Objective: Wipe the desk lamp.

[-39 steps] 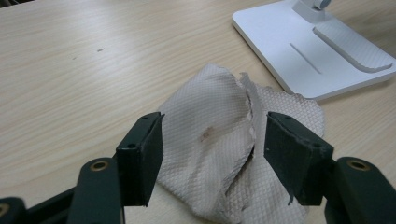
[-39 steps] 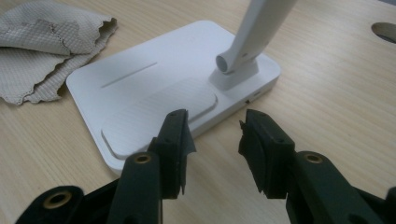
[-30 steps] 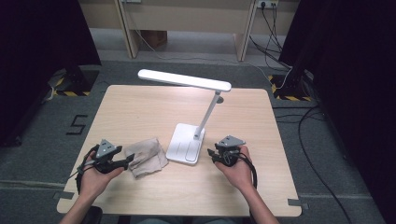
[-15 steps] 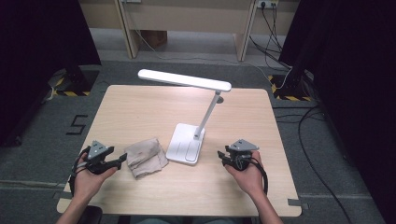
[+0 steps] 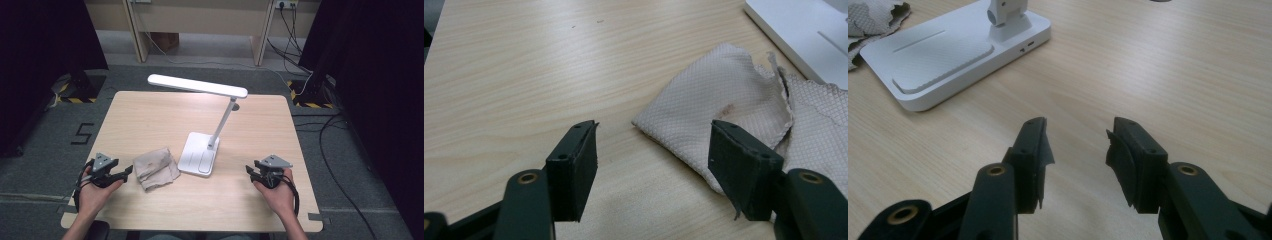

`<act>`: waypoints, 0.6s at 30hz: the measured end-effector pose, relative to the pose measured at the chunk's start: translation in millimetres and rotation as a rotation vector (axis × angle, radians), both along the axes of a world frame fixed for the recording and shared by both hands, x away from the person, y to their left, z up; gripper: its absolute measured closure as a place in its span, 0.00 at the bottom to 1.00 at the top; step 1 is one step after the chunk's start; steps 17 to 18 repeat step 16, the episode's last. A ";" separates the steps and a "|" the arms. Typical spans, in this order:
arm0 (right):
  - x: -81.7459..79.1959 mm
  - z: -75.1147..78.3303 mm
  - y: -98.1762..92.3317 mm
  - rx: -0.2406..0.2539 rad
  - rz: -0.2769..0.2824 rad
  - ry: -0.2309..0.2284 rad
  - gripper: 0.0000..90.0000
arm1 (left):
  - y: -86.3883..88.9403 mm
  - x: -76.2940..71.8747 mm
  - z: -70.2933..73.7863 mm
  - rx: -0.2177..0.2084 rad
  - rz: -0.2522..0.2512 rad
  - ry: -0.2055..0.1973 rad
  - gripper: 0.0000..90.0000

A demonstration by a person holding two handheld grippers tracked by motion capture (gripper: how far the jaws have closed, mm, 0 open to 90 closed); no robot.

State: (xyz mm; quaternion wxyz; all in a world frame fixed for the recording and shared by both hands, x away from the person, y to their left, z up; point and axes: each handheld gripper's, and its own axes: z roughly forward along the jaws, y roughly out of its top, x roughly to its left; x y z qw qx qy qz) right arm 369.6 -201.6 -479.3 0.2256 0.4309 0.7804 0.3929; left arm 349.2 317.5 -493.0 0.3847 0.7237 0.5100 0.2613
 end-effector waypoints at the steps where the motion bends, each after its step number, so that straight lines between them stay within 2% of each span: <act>1: -0.8 -0.9 -1.5 0.005 -0.005 0.001 0.64 | -0.3 -0.1 -1.5 0.000 0.001 -0.001 0.40; 3: -1.9 -2.6 -4.7 0.010 -0.015 -0.004 0.64 | -0.2 -0.2 -3.6 0.002 0.005 -0.001 0.40; 8: -4.2 -7.1 -10.4 0.050 -0.044 -0.034 0.63 | 0.7 -0.9 -7.1 -0.023 0.020 -0.028 0.40; 15: -6.6 -11.8 -13.5 0.074 -0.059 -0.072 0.60 | -0.2 -2.8 -12.8 -0.025 0.004 -0.048 0.40; 18: -7.4 -12.1 -13.5 0.081 -0.065 -0.071 0.60 | -0.2 -3.1 -13.1 -0.024 0.004 -0.051 0.40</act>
